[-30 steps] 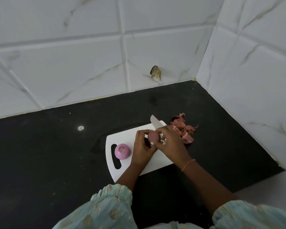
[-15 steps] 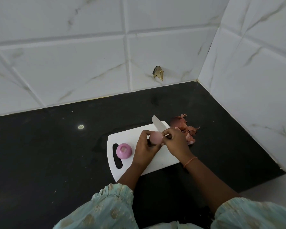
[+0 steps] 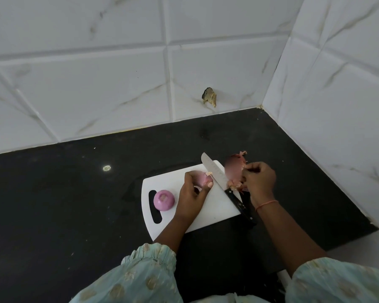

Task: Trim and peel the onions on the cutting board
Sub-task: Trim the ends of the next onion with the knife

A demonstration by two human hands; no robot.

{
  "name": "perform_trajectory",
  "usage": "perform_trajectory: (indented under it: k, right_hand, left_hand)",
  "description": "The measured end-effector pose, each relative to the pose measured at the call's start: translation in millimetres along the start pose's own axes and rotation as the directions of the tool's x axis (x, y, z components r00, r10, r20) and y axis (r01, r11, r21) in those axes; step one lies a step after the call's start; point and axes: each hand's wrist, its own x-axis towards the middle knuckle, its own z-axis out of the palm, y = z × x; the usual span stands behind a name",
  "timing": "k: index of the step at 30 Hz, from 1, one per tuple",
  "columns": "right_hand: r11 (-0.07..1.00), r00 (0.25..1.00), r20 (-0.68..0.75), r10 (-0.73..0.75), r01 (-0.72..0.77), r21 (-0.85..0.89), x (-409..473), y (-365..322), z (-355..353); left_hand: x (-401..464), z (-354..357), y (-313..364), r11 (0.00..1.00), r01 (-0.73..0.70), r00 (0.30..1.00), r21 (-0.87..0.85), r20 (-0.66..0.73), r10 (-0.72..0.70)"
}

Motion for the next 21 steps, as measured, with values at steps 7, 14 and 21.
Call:
perform_trajectory:
  k: [7,14,21]
  right_hand:
    - [0.843,0.921,0.149,-0.359,0.389,-0.371,1.6,3.4,-10.9]
    - [0.603,0.786,0.205,-0.583,0.588,-0.539,-2.1,17.7,-14.1]
    - [0.585,0.771,0.523,-0.364,0.626,-0.516,-18.2,23.8,-1.6]
  left_hand:
    - [0.1,-0.1,-2.2,1.0,0.006,1.0,-0.007,-0.002,-0.006]
    - [1.3,-0.8,-8.2,0.998,-0.038,0.999,0.058,-0.013,0.039]
    - [2.1,1.7,-7.4,0.996,-0.02,1.0,0.087,0.012,0.019]
